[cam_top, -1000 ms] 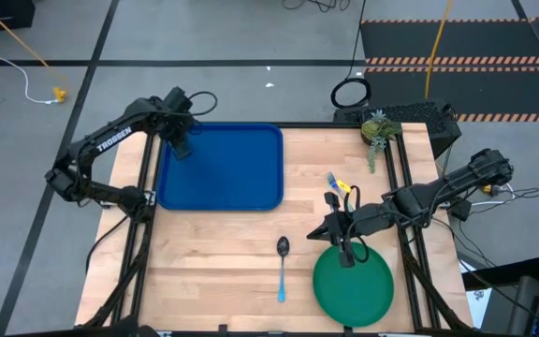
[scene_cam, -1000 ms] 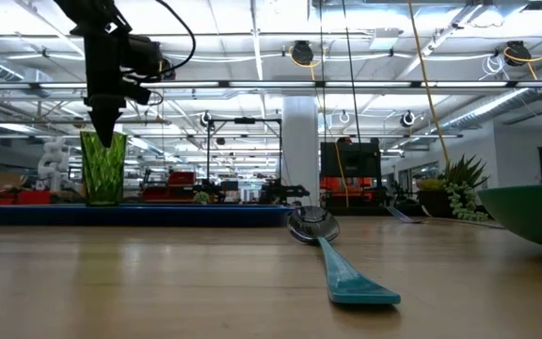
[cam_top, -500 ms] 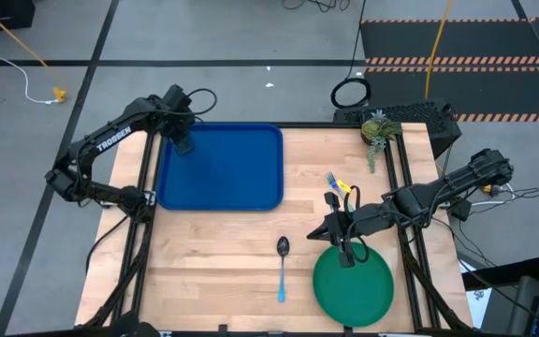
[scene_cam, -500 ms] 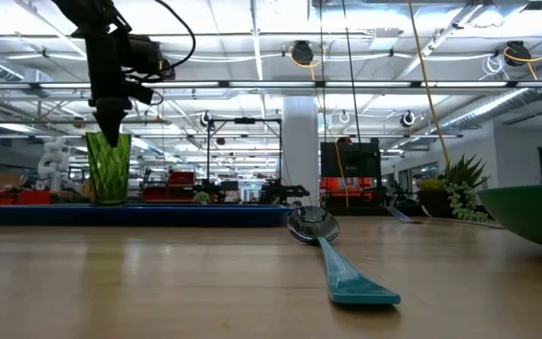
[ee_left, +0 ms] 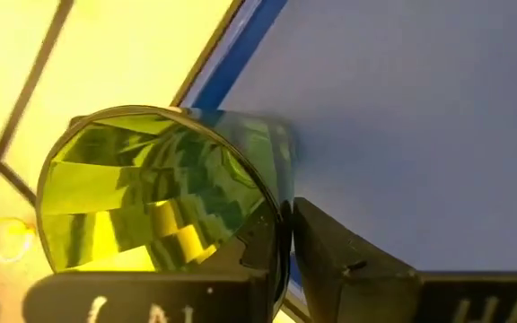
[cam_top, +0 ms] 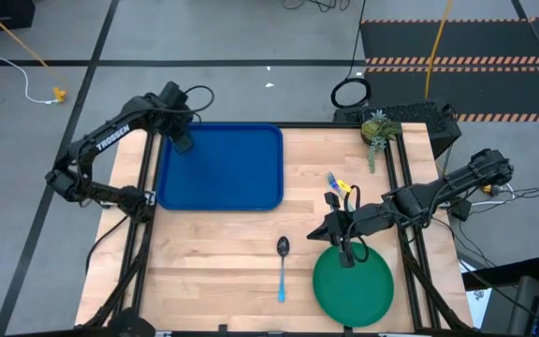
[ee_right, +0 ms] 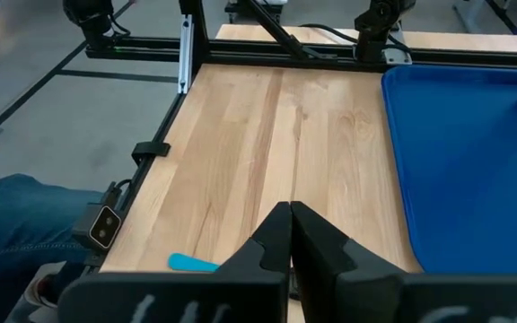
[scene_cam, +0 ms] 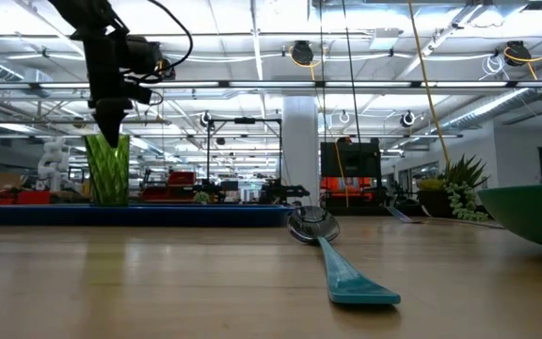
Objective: Pick and place plate/cup/fork/spoon on tray
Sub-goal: Put the green glass on the blue tray
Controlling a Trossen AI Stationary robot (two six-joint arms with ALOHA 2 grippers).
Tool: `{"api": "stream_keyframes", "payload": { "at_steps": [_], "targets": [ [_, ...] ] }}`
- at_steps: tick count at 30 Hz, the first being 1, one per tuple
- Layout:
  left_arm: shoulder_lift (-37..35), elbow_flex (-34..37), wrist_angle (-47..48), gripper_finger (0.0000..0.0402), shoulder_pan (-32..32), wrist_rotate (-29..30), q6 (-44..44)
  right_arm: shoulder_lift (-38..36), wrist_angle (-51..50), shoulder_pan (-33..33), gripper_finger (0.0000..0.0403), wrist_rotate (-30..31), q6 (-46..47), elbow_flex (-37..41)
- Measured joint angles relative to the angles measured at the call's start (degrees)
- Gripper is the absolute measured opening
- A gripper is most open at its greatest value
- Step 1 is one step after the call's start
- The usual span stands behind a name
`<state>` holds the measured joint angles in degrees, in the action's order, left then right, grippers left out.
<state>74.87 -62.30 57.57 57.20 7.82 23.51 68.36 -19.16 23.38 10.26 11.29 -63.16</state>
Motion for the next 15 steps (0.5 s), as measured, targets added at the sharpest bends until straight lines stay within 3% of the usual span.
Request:
{"api": "stream_keyframes", "payload": {
  "at_steps": [10,15],
  "targets": [
    [0.00,0.00,-0.57,0.0013,1.04,-1.42,0.76,0.00,-0.02,0.00,0.0000,-0.01,0.00,0.00],
    [0.00,0.00,-0.79,0.0034,1.03,-1.39,0.62,0.00,-0.02,0.00,0.0000,-0.02,0.02,0.00]
  ]
}}
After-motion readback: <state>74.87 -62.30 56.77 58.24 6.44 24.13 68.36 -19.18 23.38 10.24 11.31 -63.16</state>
